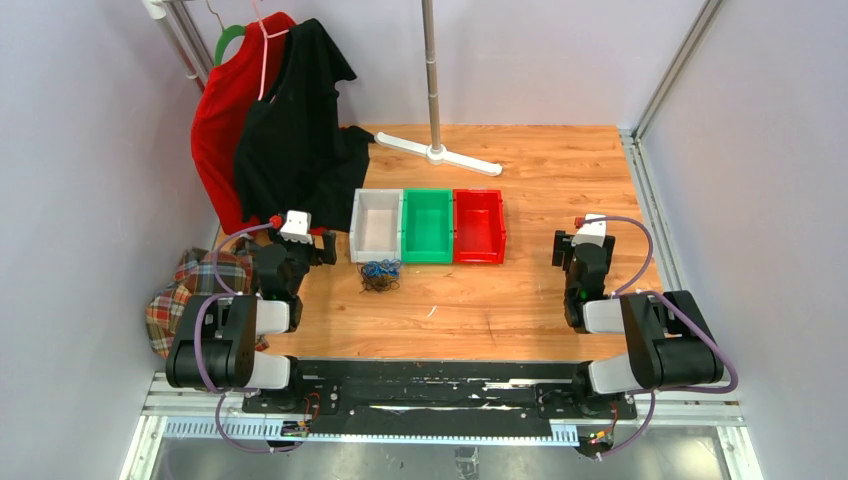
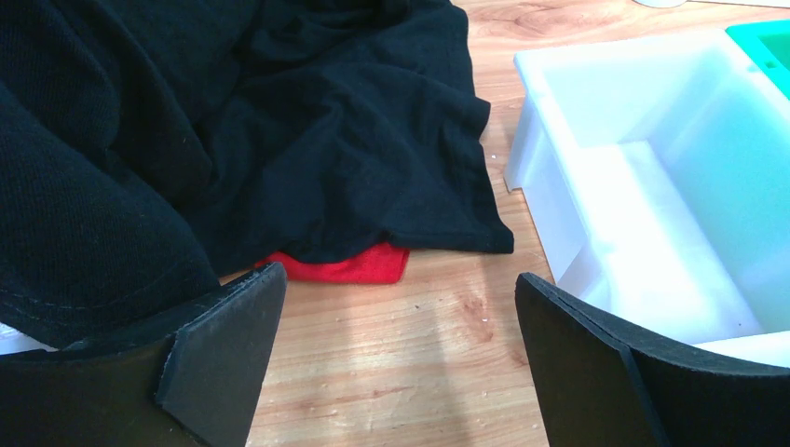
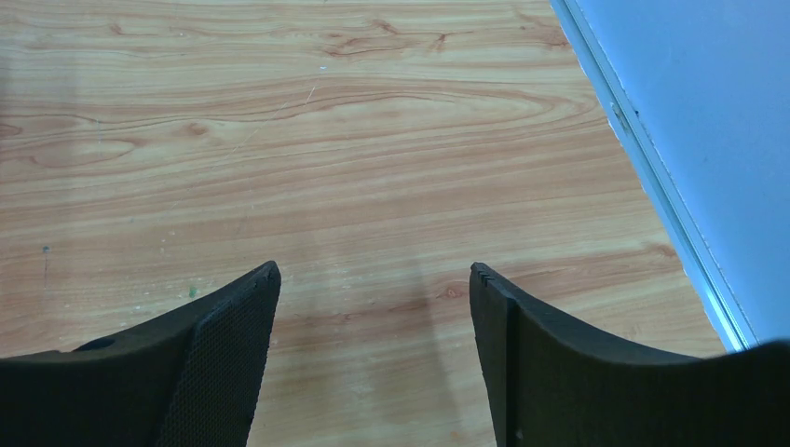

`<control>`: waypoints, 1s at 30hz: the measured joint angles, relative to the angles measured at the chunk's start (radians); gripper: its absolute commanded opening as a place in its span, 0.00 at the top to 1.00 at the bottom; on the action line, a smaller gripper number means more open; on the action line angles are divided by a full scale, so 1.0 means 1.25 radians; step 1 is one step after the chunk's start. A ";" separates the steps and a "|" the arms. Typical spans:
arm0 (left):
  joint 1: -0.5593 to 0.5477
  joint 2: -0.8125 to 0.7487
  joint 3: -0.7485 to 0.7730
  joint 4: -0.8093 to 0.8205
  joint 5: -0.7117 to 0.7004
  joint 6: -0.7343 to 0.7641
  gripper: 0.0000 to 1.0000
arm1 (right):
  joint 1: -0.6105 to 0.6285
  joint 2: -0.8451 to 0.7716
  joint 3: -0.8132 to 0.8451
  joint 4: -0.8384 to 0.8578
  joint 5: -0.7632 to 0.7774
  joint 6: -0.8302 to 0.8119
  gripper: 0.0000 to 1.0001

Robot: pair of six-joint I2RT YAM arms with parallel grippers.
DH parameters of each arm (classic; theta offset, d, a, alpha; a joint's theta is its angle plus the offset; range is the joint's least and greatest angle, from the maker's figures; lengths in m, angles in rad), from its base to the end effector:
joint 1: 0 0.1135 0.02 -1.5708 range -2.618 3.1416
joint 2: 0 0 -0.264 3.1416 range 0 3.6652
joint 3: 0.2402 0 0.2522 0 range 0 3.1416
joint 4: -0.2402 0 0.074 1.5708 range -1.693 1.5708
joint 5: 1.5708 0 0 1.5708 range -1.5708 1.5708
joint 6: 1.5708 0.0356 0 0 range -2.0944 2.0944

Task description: Untangle the cables

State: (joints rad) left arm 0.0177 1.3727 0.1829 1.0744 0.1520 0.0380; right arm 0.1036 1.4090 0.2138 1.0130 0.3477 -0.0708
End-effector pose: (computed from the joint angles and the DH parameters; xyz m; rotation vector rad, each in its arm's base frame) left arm 0.2234 -0.0014 0.1547 0.1311 1.6805 -0.0863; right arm 0.2289 0.0116 0.1487 0.1015 1.7473 -0.2805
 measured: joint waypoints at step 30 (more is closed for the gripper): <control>-0.006 -0.242 0.389 -0.904 0.323 0.161 0.02 | -0.005 -0.266 0.271 -0.563 -0.175 0.350 0.25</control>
State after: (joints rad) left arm 0.0105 1.0702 0.6689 -0.0559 0.5564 0.2394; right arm 0.0967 1.0767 0.5526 0.3088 0.1291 0.3664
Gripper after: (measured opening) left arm 0.979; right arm 0.746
